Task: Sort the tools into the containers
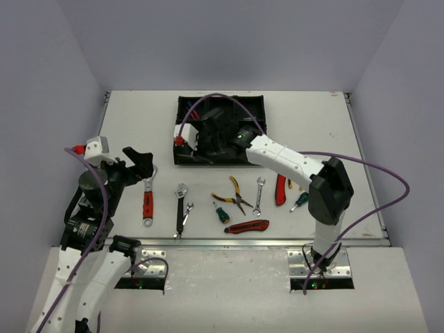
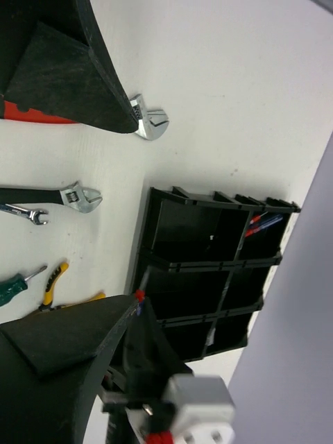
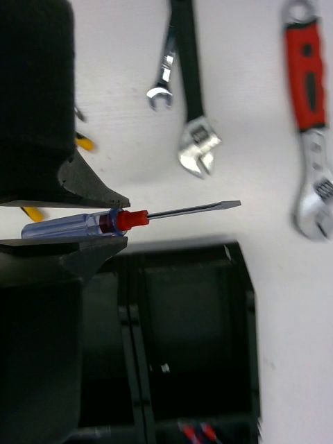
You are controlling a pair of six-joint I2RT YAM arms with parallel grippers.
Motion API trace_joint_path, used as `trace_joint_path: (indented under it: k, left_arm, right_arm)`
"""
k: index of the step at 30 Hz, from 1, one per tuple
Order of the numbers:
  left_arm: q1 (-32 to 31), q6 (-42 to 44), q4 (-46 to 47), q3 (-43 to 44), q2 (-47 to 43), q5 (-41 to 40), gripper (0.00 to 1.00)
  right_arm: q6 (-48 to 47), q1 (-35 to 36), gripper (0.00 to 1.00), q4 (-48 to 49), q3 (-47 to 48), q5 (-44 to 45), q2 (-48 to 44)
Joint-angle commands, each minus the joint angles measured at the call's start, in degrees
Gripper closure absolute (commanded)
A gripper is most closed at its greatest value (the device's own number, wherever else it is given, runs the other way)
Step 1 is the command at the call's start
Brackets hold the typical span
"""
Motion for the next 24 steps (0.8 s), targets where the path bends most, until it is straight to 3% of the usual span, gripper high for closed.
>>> trace_joint_path:
  k: [1,6,8,13,18,24]
  left_arm:
    - [-0.31,-3.14,-1.54,1.41,-1.26,-8.63,0.00]
    - [-0.31,-3.91,-2.14,1.55,-0.66,-10.69,0.00]
    - [-0.31,-3.74,-1.98,1.42,-0.28,-10.30,0.00]
    - [-0.32,-3.28,-1.60,1.23,0.41,-8.80,0.00]
    - [-0.35,-2.79,-1.28,1.06,0.67,-7.81,0.00]
    - [-2.00,-2.78,-1.63,1.15,1.11,-7.67,0.00]
  right_arm:
    - [10.15,-4.21,1.00,3.65,11.25,3.54,4.95]
    - [30.47,-9.42,1.00,5.23,35.47,11.37,21.52]
    - [31.95,-10.23,1.00,7.73,39.56,13.08,25.27]
    - [29.52,-11.37,1.00,33.72,29.15,15.78,25.66]
    - [31.09,-13.09,1.00,35.02,43.67,15.41,35.86]
    - [31.41,-13.44,1.00,42.37,42.77,15.24,38.27]
